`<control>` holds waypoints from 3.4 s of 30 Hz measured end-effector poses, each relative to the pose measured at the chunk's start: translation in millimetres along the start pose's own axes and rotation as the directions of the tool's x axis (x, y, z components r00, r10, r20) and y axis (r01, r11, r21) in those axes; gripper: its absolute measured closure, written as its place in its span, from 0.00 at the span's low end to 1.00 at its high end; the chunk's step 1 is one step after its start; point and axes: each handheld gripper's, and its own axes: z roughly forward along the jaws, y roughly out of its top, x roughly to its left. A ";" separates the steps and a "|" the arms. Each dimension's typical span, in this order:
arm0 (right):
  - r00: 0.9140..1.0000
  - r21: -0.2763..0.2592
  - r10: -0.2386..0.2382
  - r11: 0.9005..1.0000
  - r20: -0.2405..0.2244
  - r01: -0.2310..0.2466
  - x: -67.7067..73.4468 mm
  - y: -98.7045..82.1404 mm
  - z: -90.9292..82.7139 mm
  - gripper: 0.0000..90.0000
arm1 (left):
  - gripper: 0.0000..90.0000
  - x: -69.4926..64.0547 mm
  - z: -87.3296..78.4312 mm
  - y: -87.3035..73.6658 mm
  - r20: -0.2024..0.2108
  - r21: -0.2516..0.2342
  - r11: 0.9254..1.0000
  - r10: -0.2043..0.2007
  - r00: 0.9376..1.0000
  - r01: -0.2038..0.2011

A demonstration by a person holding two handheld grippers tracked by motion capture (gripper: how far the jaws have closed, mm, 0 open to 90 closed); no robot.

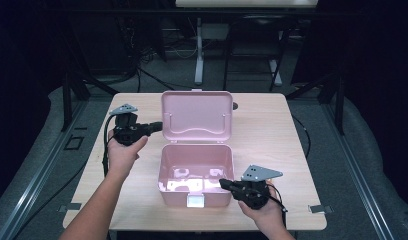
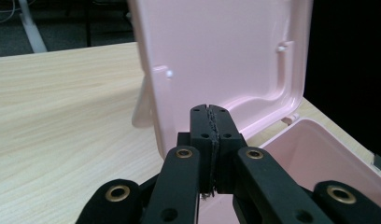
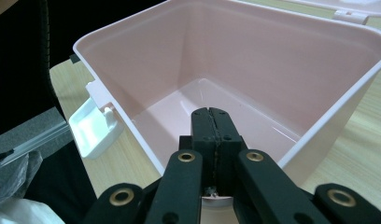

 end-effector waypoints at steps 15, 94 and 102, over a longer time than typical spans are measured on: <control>1.000 -0.009 0.000 1.000 -0.005 0.000 -0.7 -0.3 0.4 1.00 | 0.76 -9.8 -10.6 -24.1 0.004 0.006 0.999 0.044 0.999 -0.044; 0.966 0.208 0.016 0.975 0.259 -0.072 -84.3 26.3 -49.0 0.29 | 0.35 -23.7 -57.7 -70.5 -0.002 -0.024 0.991 0.134 0.991 -0.134; 0.960 0.350 -0.015 0.933 0.280 -0.087 -95.3 29.6 -38.3 0.30 | 0.35 -25.8 -58.0 -71.1 0.009 -0.021 0.987 0.159 0.987 -0.159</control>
